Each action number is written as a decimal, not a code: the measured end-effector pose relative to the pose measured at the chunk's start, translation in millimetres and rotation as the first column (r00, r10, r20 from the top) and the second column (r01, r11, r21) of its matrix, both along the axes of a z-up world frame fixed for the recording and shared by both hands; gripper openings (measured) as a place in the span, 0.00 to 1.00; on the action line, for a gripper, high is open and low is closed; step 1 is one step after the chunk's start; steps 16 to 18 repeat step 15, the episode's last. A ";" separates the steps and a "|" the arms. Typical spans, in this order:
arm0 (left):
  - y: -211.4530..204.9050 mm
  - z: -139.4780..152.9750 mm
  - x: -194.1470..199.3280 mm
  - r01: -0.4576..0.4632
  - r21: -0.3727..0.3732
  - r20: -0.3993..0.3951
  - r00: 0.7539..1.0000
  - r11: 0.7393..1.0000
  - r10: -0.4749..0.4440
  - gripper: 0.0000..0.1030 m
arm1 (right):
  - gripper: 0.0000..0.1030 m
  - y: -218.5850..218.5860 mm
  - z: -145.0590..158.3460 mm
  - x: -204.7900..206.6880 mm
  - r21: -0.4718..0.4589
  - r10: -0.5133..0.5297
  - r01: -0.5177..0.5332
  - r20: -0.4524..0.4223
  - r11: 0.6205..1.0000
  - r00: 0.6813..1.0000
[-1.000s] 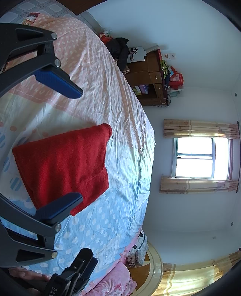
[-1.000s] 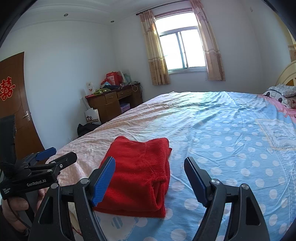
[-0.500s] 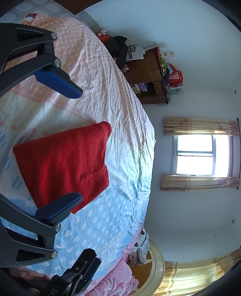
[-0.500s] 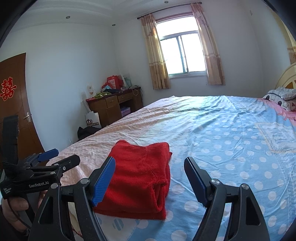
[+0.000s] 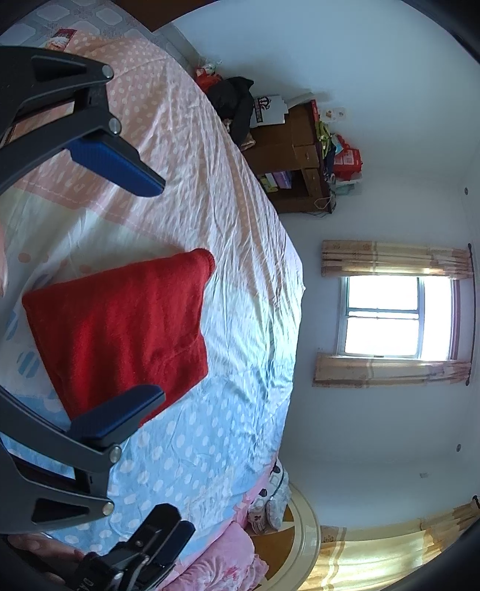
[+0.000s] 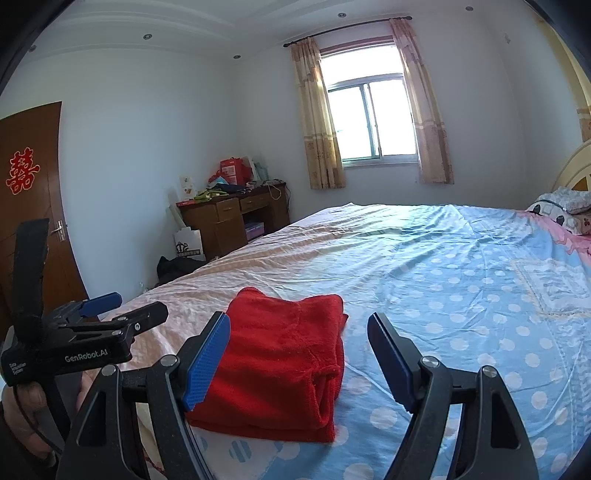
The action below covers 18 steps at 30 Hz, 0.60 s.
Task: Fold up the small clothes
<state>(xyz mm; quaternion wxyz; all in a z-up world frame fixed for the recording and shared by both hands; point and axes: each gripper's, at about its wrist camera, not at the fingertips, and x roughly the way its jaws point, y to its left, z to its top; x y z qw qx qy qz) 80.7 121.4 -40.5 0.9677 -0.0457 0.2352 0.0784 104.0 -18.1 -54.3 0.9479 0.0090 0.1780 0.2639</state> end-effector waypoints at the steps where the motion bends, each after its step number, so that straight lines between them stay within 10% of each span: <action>1: 0.8 -0.1 0.1 -0.004 0.004 -0.001 1.000 1.000 0.004 1.00 | 0.75 0.3 -0.1 -0.2 -0.001 0.002 -0.002 -0.001 1.000 1.000; 18: 7.2 -5.6 2.4 -0.044 0.047 -0.003 0.999 0.998 0.044 1.00 | 0.75 2.4 -5.0 3.6 -0.012 0.022 -0.022 -0.032 1.000 0.999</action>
